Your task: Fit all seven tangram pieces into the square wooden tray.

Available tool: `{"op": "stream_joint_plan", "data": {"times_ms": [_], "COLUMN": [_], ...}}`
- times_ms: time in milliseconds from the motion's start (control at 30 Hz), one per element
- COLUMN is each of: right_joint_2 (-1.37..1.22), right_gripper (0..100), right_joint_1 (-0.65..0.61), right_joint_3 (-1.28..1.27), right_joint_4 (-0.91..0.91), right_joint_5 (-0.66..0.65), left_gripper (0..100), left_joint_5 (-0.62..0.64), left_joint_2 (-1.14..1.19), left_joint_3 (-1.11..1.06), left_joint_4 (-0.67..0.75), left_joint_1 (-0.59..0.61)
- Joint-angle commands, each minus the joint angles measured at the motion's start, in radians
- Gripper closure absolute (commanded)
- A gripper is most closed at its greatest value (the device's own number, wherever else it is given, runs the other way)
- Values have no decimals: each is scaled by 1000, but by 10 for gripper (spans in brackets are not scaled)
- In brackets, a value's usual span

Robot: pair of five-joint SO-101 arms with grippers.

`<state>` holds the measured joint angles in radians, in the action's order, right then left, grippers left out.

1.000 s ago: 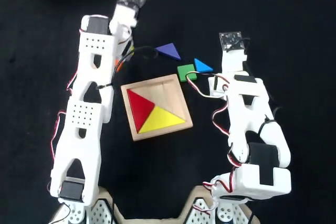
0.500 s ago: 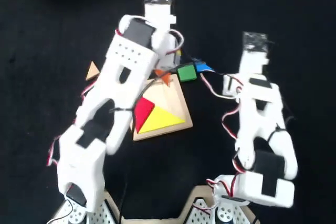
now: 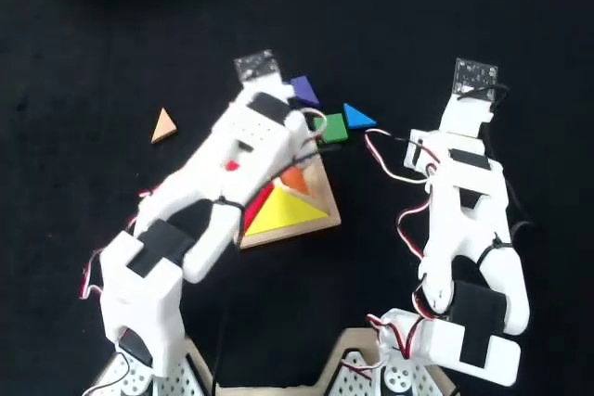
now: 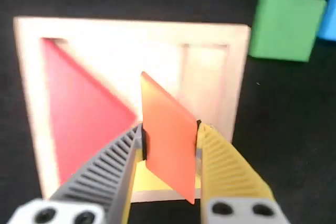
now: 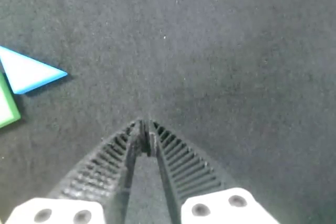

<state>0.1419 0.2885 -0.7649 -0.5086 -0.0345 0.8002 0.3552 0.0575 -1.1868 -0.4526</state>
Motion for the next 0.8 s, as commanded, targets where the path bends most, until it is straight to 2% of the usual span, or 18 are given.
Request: {"op": "stream_joint_plan", "data": {"times_ms": [0, 133, 400, 500, 600, 767], "right_joint_2": [47, 47, 47, 47, 47, 47], "right_gripper": [986, 986, 986, 986, 986, 986], "right_joint_1": [14, 14, 14, 14, 14, 12], "right_joint_3": [5, 5, 5, 5, 5, 5], "right_joint_4": [20, 20, 20, 20, 20, 20], "right_joint_5": [6, 5, 5, 3, 3, 3], "left_gripper": [920, 920, 913, 831, 765, 754], "left_joint_5": [32, 55, 49, -5, -5, -8], "left_joint_2": [-58, -58, -57, -58, -58, -69], "left_joint_3": [-41, -108, -147, -154, -154, -147], "left_joint_4": [123, 212, 247, 239, 216, 166], "left_joint_1": [-50, -54, -58, -81, -93, -94]}}
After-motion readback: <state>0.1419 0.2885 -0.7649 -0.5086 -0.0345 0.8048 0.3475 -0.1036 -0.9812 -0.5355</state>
